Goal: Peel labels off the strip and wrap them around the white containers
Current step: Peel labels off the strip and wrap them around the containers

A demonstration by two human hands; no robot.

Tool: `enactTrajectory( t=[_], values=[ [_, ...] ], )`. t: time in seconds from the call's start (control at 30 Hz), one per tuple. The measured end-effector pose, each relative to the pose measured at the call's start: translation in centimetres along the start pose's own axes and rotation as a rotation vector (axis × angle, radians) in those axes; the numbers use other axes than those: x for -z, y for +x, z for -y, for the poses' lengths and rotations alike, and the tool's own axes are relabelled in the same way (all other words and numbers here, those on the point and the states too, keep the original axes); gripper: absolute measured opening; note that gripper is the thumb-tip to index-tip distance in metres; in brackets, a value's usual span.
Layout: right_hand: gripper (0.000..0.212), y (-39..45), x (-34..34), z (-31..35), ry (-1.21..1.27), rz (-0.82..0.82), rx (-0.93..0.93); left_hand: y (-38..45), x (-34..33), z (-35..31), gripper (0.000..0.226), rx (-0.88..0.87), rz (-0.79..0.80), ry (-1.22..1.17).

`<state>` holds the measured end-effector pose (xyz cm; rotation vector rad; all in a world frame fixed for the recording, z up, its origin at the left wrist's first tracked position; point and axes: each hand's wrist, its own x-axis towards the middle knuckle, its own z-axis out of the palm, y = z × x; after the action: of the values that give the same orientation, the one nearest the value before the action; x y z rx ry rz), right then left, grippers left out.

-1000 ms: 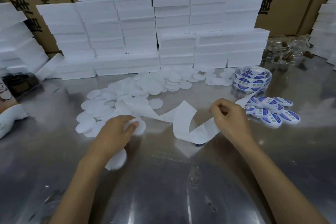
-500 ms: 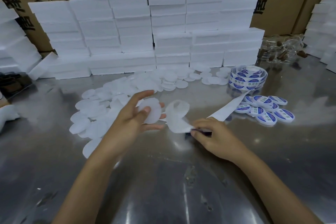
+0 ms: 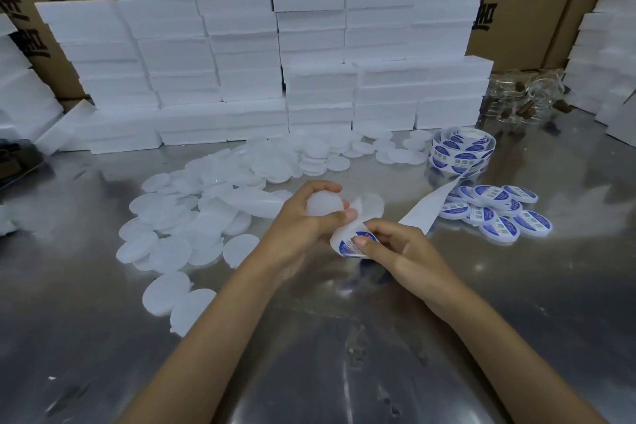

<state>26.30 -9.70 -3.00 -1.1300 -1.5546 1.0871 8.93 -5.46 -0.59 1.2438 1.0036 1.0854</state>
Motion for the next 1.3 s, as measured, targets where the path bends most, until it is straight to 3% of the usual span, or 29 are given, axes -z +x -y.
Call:
enactTrajectory(
  t=[0.17,0.43,0.6,0.87,1.1,1.3],
  values=[
    [0.009,-0.1,-0.6,0.1,-0.035,-0.017,0.071,0.4,0.0,0.8,0.049,0.021,-0.126,-0.034],
    [0.043,-0.3,-1.4,-0.3,-0.158,-0.151,0.201,0.1,0.2,0.9,0.044,0.039,-0.137,-0.020],
    [0.033,-0.3,-1.6,-0.3,-0.336,-0.176,0.385,-0.1,0.3,0.7,0.045,0.060,-0.094,-0.057],
    [0.024,-0.5,-2.1,0.1,-0.399,-0.237,0.420,0.5,0.2,1.3,0.041,-0.059,-0.197,0.155],
    [0.019,-0.5,-2.0,0.9,-0.268,-0.325,0.474,1.6,1.8,1.5,0.044,-0.191,-0.368,0.459],
    [0.026,0.3,-1.1,1.6,0.147,-0.394,0.268,1.0,4.0,0.9,0.046,-0.264,-0.454,0.677]
  ],
)
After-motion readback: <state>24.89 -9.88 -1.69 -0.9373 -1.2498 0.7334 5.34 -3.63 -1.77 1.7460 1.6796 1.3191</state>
